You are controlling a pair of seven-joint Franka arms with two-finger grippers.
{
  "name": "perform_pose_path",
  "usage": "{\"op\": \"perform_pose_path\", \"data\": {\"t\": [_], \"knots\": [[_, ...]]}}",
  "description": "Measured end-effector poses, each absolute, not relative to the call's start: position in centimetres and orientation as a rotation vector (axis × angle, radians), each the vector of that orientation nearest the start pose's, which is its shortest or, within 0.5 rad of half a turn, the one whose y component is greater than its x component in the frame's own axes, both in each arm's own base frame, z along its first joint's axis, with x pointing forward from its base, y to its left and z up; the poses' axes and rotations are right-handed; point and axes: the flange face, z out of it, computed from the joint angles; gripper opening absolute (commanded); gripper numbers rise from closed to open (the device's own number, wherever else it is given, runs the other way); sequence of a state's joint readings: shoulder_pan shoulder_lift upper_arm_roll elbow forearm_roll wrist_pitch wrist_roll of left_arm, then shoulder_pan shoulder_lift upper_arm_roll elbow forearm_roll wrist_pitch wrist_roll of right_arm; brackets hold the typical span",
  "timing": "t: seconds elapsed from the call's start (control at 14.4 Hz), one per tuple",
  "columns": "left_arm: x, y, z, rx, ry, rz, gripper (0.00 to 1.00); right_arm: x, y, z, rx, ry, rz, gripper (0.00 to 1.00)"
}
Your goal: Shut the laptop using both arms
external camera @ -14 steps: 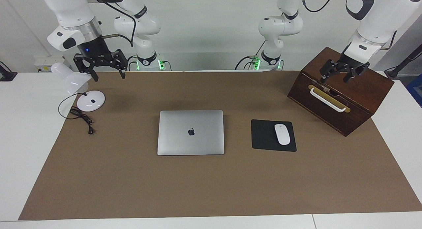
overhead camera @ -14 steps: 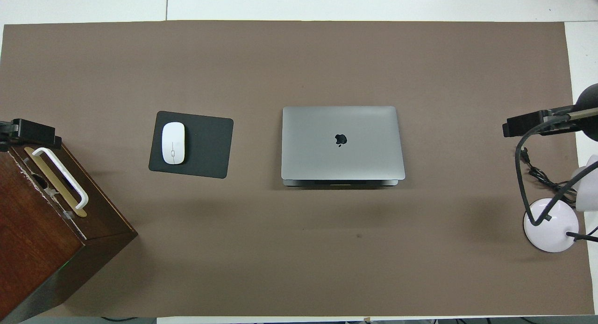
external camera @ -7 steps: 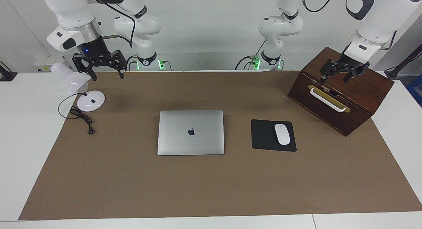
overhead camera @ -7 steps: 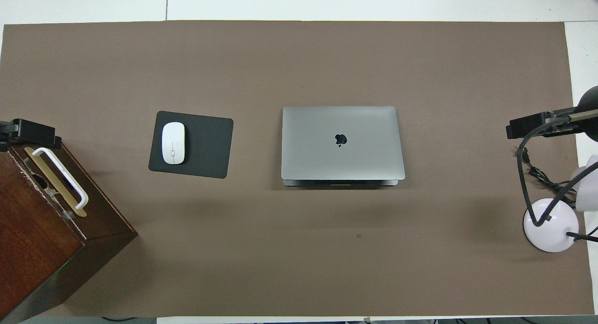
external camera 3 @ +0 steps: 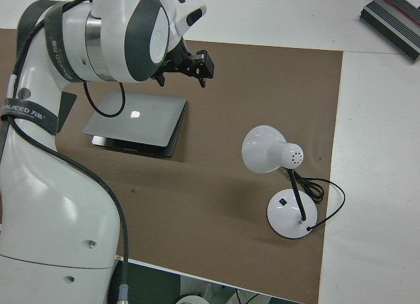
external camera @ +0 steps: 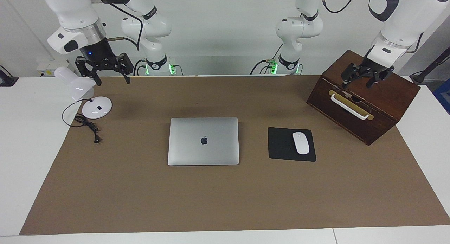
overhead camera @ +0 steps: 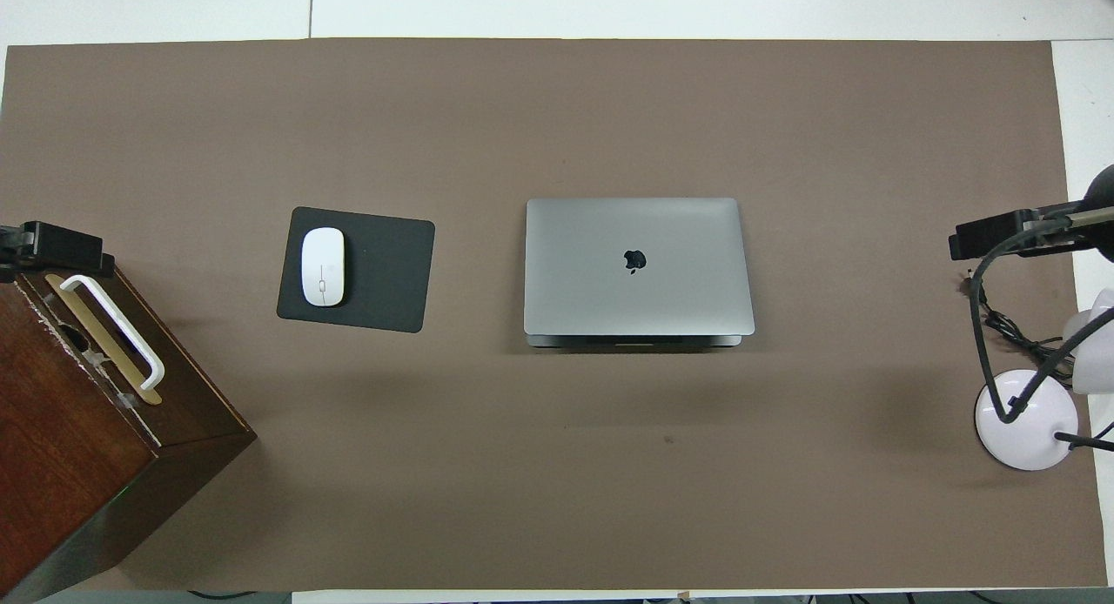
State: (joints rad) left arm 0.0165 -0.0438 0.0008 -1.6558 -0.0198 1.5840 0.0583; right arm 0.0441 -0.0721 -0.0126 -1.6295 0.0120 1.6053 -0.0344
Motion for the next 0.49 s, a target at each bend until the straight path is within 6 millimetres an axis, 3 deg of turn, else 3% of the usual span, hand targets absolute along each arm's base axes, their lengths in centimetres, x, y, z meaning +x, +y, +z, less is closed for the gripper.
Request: {"op": "perform_pose_path", "data": {"t": [0.49], "knots": [[54.04,0.73,61.00,-3.161,0.064,0.042,1.00,53.38,1.78,63.58,-3.126,-0.103,-0.063,1.00]]}}
